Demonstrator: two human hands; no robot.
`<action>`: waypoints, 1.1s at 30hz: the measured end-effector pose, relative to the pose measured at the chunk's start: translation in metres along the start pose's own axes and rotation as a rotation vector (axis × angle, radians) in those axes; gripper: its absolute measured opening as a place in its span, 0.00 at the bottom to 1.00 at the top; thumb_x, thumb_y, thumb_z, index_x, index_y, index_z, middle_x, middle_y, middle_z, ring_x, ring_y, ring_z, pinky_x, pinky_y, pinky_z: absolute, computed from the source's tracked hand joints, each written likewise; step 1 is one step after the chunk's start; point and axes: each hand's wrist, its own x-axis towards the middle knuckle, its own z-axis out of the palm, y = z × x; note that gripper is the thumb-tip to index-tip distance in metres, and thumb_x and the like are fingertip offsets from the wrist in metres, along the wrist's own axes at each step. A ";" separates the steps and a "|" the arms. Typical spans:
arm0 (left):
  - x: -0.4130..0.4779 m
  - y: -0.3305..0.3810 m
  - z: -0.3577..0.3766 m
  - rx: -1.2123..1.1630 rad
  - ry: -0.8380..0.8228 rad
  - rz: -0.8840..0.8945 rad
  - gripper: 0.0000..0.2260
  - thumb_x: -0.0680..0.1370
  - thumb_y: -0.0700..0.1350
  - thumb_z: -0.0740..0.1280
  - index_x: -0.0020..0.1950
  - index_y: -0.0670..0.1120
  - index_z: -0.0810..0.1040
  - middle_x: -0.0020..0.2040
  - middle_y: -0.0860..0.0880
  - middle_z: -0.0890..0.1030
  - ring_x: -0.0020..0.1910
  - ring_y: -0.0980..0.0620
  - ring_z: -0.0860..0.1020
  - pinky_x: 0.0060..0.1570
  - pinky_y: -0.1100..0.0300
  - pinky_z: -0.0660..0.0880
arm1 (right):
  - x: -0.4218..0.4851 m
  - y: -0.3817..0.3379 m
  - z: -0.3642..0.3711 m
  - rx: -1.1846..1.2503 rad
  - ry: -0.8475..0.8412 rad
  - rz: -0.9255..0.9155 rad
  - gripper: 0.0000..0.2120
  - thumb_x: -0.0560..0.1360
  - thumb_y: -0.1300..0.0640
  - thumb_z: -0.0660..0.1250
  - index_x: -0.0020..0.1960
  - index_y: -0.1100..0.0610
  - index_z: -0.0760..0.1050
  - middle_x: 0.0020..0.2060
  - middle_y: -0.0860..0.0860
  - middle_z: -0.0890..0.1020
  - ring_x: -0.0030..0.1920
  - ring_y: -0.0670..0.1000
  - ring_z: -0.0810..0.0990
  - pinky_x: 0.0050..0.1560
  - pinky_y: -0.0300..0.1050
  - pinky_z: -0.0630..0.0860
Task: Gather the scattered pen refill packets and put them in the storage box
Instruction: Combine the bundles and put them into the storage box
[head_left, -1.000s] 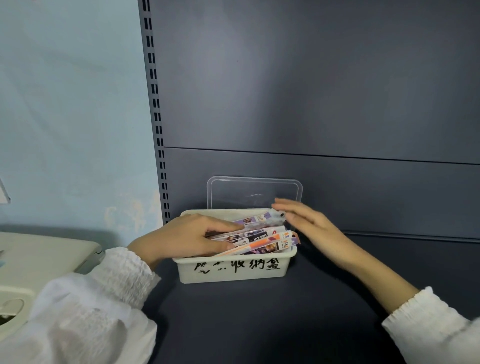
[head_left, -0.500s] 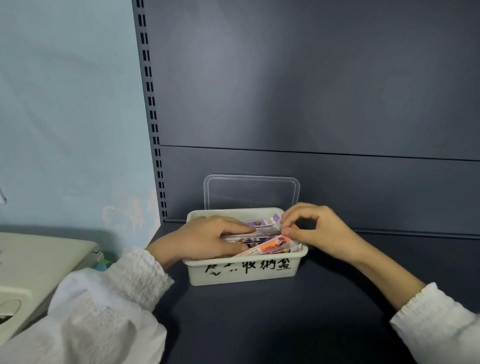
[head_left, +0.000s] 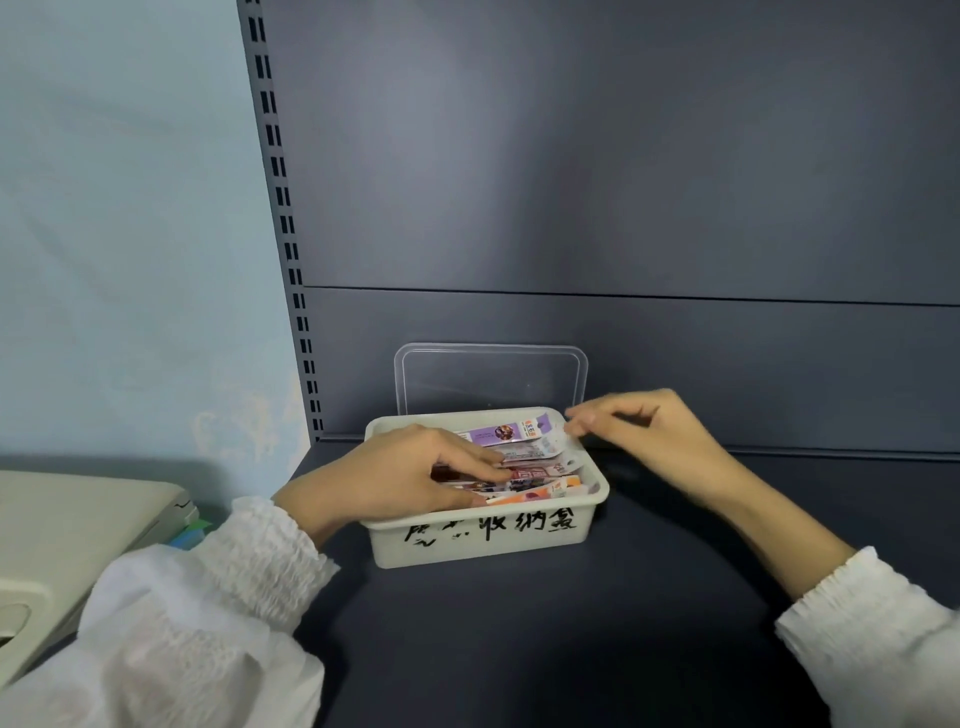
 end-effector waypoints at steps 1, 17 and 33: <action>0.001 -0.001 0.000 0.016 -0.009 0.006 0.16 0.76 0.52 0.68 0.63 0.64 0.75 0.67 0.65 0.73 0.67 0.67 0.68 0.70 0.61 0.64 | 0.000 0.002 -0.002 -0.032 0.055 -0.030 0.09 0.76 0.61 0.67 0.43 0.52 0.85 0.45 0.47 0.87 0.51 0.42 0.83 0.54 0.34 0.75; -0.010 -0.014 0.003 -0.406 0.406 -0.264 0.14 0.73 0.47 0.72 0.57 0.59 0.80 0.57 0.60 0.80 0.55 0.64 0.78 0.57 0.68 0.74 | 0.004 0.031 0.009 -0.620 -0.139 -0.264 0.08 0.77 0.61 0.66 0.44 0.59 0.84 0.48 0.46 0.85 0.57 0.40 0.75 0.61 0.27 0.65; 0.011 -0.048 -0.003 -0.986 0.682 -0.470 0.23 0.80 0.49 0.61 0.74 0.53 0.61 0.69 0.55 0.67 0.69 0.52 0.66 0.70 0.50 0.63 | 0.017 0.020 0.017 0.152 0.192 0.194 0.24 0.81 0.48 0.58 0.75 0.45 0.58 0.71 0.42 0.66 0.70 0.45 0.67 0.72 0.49 0.64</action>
